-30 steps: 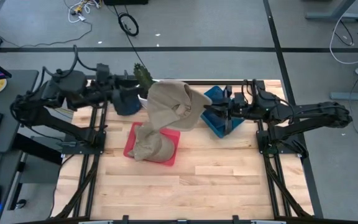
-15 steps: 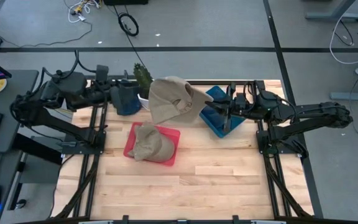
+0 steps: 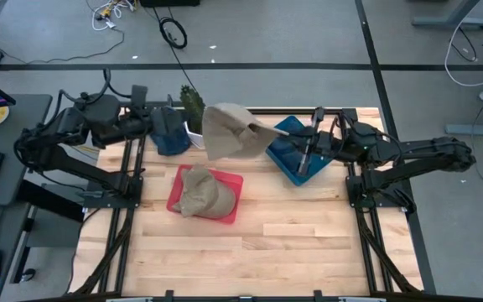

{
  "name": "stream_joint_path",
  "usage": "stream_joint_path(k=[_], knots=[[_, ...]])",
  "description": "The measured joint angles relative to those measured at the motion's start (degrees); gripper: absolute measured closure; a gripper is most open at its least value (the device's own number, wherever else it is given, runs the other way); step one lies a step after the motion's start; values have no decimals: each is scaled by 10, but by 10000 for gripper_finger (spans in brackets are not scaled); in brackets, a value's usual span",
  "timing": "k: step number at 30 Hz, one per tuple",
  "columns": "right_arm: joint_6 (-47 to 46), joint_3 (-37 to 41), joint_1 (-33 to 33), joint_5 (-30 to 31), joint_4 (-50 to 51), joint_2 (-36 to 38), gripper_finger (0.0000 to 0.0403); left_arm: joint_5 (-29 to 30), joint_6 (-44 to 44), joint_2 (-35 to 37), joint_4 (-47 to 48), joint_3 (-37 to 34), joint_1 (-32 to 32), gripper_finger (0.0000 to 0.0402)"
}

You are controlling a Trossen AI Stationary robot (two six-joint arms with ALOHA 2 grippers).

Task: Pick & Place hat
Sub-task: Put the brown cap into the red bin

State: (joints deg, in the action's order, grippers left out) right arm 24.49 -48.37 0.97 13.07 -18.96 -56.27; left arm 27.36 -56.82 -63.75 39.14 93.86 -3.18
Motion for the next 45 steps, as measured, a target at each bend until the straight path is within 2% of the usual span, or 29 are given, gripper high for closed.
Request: stream_joint_path(k=[6,10,13,17,21,26,33,45], knots=[[193,-43,32,162,37,0,395,0,-70,0,2,0,21,99],[289,-50,43,217,39,0,395,0,-125,-2,-4,0,37,99],[339,-50,52,224,41,-8,395,-5,-178,-10,-16,0,48,99],[419,-50,66,225,39,-26,395,-41,-229,-22,-26,0,68,99],[484,-49,84,235,-16,-46,395,-76,-255,-36,-26,0,79,99],[557,-50,111,236,-74,-57,395,-82,-272,-51,-24,0,82,99],[576,-50,140,236,-72,-57,394,-82,-282,-67,-44,0,83,99],[587,-50,145,236,-84,-58,394,-96,-280,-93,-75,0,83,100]])
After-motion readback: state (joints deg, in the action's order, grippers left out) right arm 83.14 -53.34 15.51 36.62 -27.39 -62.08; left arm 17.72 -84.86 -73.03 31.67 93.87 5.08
